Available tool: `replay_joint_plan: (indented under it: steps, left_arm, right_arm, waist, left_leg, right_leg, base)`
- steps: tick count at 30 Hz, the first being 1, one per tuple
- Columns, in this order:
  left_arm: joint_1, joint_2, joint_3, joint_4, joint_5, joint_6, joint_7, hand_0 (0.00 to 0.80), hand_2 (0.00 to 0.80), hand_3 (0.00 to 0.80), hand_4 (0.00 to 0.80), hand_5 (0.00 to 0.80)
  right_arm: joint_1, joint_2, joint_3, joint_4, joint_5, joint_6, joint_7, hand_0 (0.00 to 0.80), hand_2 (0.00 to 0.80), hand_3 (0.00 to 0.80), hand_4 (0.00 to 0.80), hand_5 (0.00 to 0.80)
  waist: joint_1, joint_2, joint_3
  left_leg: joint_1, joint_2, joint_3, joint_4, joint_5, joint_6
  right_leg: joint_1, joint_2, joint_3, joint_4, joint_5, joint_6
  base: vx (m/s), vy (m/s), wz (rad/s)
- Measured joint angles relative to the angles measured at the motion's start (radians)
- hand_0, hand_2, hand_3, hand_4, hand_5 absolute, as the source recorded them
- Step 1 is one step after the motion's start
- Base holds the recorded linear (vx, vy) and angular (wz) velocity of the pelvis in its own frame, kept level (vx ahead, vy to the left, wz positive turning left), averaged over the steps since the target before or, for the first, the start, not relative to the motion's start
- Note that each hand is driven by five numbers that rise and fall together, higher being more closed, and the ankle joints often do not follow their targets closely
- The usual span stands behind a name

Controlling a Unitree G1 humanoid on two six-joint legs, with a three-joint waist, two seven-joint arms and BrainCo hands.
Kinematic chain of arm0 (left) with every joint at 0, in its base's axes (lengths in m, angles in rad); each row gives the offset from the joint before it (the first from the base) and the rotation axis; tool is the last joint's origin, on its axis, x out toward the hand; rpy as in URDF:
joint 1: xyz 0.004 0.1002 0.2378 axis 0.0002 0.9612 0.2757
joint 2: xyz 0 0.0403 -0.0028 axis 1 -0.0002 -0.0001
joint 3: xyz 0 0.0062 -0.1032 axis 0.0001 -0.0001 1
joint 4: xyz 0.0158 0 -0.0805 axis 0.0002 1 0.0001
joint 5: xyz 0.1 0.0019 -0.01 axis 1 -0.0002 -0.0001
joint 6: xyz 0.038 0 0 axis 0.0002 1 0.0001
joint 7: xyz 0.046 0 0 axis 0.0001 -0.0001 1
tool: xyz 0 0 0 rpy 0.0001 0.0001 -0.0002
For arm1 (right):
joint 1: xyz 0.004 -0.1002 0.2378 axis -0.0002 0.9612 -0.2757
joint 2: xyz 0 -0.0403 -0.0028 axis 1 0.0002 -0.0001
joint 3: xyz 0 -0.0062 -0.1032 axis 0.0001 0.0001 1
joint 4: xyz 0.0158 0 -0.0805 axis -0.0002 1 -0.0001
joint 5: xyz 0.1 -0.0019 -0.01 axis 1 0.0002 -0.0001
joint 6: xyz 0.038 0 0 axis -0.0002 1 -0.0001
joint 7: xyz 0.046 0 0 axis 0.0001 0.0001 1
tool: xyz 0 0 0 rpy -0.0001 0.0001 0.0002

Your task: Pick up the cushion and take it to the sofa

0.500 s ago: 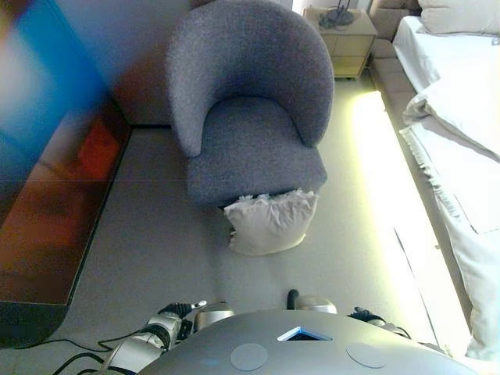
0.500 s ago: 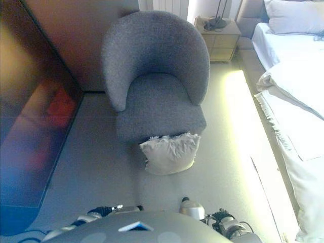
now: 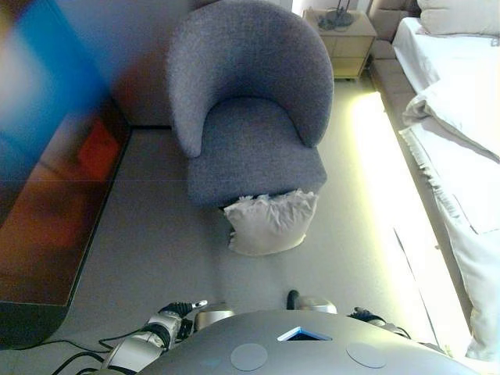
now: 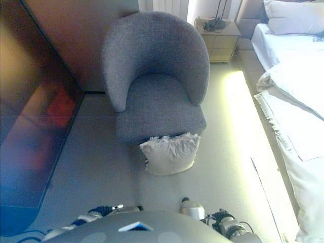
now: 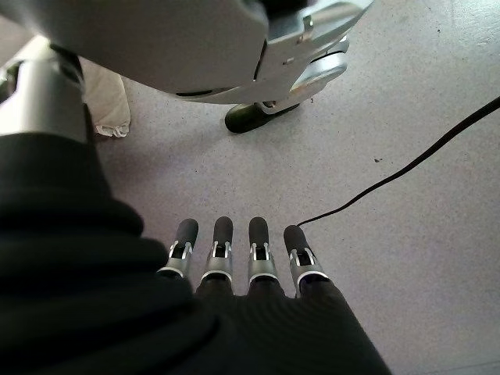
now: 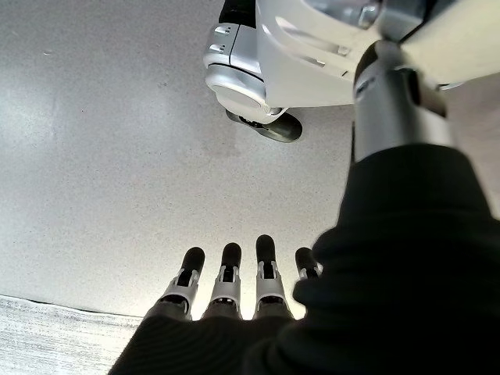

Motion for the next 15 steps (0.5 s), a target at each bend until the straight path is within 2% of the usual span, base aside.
replay_joint_plan:
  steps: [15]
  left_arm:
    - [-0.001, 0.0, 0.004, 0.012, 0.0, -0.002, 0.015, 0.0, 0.0, 0.0, 0.0, 0.0]
  right_arm:
    - [-0.004, 0.001, 0.003, 0.0, 0.001, 0.001, 0.002, 0.0, 0.0, 0.0, 0.0, 0.0]
  waist:
    - [0.001, -0.004, -0.007]
  left_leg:
    - [0.008, 0.021, -0.002, 0.005, -0.003, -0.004]
  right_leg:
    - [0.008, 0.019, -0.002, 0.0, -0.007, -0.008]
  base:
    - [0.012, -0.1, 0.0]
